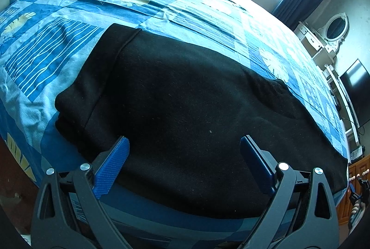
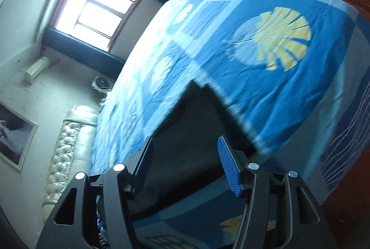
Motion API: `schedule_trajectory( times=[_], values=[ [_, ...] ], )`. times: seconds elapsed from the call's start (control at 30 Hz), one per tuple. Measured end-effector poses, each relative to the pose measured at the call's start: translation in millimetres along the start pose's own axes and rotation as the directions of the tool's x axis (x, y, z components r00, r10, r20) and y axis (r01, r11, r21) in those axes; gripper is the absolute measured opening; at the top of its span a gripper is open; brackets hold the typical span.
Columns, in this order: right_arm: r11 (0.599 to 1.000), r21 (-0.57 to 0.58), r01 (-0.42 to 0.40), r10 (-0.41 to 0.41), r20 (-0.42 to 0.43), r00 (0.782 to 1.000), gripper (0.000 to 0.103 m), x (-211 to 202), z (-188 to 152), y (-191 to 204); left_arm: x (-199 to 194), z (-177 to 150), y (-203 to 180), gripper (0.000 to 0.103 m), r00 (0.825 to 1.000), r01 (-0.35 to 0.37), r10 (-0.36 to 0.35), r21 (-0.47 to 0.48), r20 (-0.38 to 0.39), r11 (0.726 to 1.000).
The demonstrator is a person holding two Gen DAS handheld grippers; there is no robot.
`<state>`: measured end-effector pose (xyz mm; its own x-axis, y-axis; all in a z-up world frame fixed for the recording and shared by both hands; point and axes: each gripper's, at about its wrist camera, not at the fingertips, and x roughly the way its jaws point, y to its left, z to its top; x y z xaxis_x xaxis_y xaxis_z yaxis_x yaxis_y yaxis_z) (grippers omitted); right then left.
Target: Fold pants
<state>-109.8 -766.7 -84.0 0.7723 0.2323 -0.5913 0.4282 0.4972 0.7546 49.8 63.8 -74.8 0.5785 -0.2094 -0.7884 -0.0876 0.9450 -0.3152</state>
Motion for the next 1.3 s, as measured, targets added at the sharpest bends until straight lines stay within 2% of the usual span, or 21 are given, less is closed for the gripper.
schedule_trajectory(
  times=[0.07,0.23,0.37,0.5,0.53,0.6,0.63,0.67,0.8,0.93,1.03,1.3],
  values=[
    [1.0,-0.008,0.024,-0.024,-0.043,0.999,0.057,10,14,-13,1,-1,-2,0.096,1.0,-0.014,0.014,0.015,0.0,1.0],
    [0.995,-0.067,0.076,-0.085,-0.148,0.985,0.057,48,20,-20,3,-2,-5,0.096,0.999,-0.043,0.043,0.031,0.005,0.999],
    [0.997,-0.07,-0.015,-0.001,-0.218,0.976,0.058,66,21,-18,4,-1,-7,0.097,0.998,-0.058,0.058,0.034,0.0,0.998],
    [0.992,-0.115,-0.057,0.023,-0.28,0.96,0.057,83,17,0,7,-1,-11,0.1,0.997,-0.077,0.078,0.048,-0.005,0.996],
    [0.991,-0.114,-0.064,0.029,-0.286,0.958,0.054,85,17,3,8,-1,-12,0.1,0.996,-0.084,0.084,0.05,-0.005,0.995],
    [0.992,-0.115,-0.056,0.019,-0.298,0.954,0.04,92,18,6,9,-1,-13,0.1,0.996,-0.091,0.091,0.049,-0.006,0.995],
    [0.991,-0.127,-0.044,0.003,-0.307,0.952,0.027,98,17,10,8,0,-13,0.1,0.996,-0.09,0.091,0.046,-0.006,0.995],
    [0.99,-0.141,-0.029,-0.017,-0.314,0.949,0.023,106,16,17,8,0,-12,0.1,0.996,-0.088,0.088,0.043,-0.007,0.995],
    [0.988,-0.149,-0.025,-0.02,-0.296,0.955,0.021,108,7,38,8,1,-10,0.1,0.997,-0.077,0.078,0.042,-0.01,0.996],
    [0.991,-0.106,-0.085,0.059,-0.231,0.971,0.02,87,9,56,6,1,-12,0.1,0.997,-0.079,0.079,0.058,-0.008,0.995],
    [0.986,-0.107,-0.129,0.108,-0.183,0.977,0.02,69,5,82,2,0,-15,0.1,0.996,-0.092,0.093,0.078,-0.008,0.993],
    [0.969,-0.183,-0.163,0.136,-0.154,0.979,0.02,51,-19,160,-25,4,-13,0.1,0.994,-0.108,0.105,0.135,0.027,0.985]
  ],
)
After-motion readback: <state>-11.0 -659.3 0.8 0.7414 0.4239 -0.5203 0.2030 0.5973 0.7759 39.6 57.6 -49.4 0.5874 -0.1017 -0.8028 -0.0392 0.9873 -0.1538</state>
